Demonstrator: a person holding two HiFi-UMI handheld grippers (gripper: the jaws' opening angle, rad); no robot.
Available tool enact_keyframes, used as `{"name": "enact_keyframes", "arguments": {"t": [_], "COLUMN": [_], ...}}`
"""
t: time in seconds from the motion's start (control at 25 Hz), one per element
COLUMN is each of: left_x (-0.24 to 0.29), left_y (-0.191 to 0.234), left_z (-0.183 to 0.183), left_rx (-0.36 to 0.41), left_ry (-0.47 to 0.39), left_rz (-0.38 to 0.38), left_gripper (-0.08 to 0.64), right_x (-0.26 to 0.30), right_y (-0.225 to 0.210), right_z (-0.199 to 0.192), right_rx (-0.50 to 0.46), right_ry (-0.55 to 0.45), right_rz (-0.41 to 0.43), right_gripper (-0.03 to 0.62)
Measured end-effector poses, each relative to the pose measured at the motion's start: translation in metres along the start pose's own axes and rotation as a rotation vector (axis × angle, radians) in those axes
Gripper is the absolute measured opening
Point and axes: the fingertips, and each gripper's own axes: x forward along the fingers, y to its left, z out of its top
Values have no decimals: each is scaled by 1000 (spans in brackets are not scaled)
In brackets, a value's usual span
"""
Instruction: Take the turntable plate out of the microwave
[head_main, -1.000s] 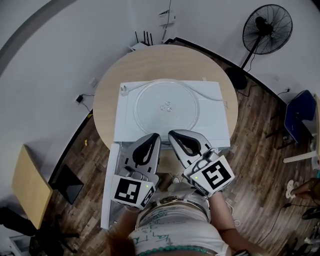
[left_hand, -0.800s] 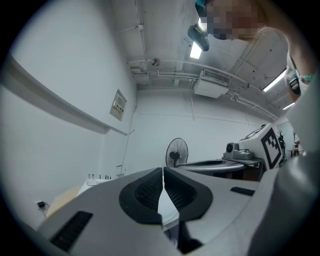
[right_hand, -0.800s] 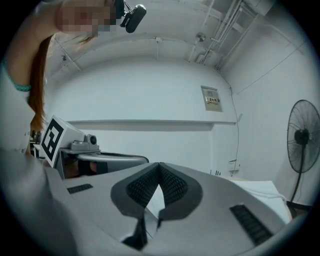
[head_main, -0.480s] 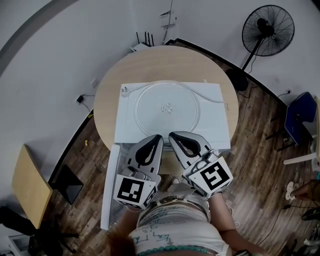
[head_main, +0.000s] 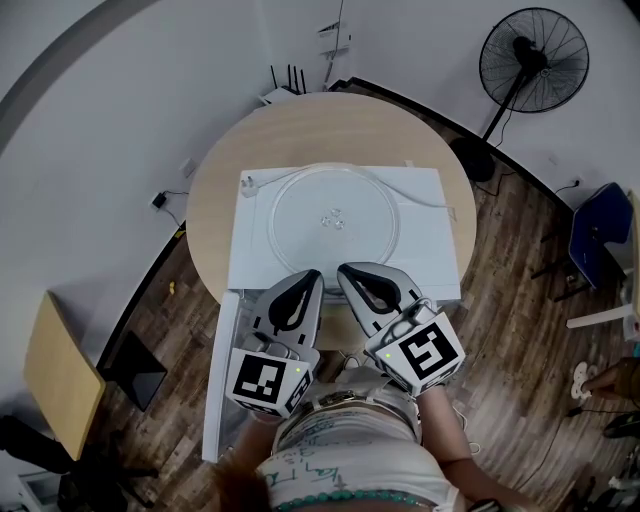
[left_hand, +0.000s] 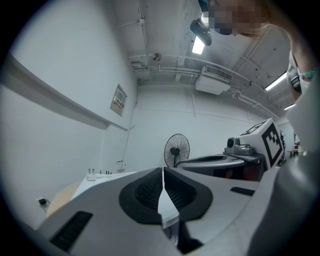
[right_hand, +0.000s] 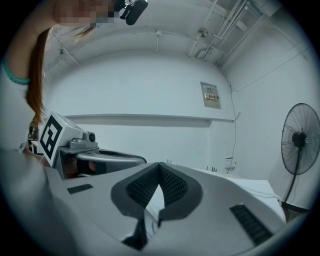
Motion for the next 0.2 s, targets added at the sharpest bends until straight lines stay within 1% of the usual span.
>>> {"name": "enact_keyframes", "arguments": {"t": [0.2], "left_x": [-1], "left_y": [2], "left_z": [0], "left_rx": [-2], "left_ry": [4], "left_rz": [4], "left_gripper": [20], "right_x": [3], "right_y": [3], "right_z": [-6], "right_rx": [13], "right_ry": [30], "right_rz": [13], "right_gripper": [-11]}}
